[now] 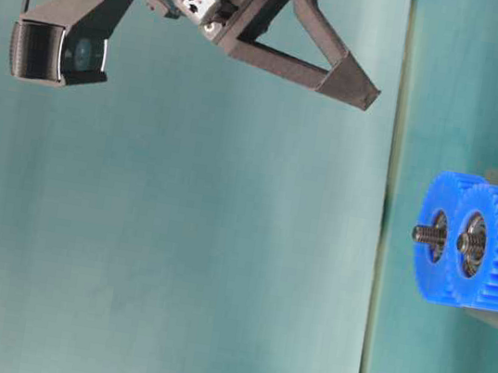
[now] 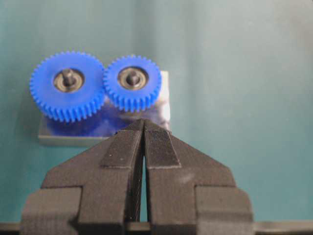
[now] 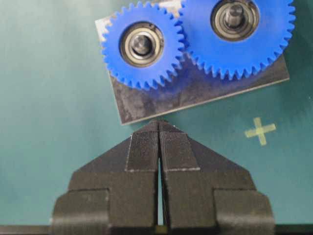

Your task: Fit the small gear onto the shaft.

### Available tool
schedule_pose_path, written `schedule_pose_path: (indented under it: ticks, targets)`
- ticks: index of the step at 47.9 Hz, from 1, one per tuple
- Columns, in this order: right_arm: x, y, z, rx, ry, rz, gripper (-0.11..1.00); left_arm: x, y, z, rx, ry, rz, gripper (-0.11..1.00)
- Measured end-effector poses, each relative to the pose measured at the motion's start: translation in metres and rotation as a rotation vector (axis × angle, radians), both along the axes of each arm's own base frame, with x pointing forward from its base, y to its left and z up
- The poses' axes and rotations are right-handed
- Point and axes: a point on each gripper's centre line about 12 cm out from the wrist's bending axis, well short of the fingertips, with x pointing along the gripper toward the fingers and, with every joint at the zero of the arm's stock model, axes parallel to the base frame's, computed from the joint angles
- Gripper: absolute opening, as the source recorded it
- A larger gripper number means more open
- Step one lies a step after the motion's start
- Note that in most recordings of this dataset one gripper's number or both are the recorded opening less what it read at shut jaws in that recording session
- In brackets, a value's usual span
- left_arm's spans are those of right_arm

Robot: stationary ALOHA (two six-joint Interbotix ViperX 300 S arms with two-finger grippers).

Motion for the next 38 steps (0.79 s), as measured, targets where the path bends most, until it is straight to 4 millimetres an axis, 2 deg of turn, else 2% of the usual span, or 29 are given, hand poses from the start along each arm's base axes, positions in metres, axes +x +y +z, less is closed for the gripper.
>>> schedule_pose_path:
  ticks: [38]
  targets:
    - [0.0024, 0.0019, -0.0007, 0.0, -0.014, 0.003, -0.01, -0.0002, 0.0, -0.0024, 0.0, 0.006, 0.0, 0.0]
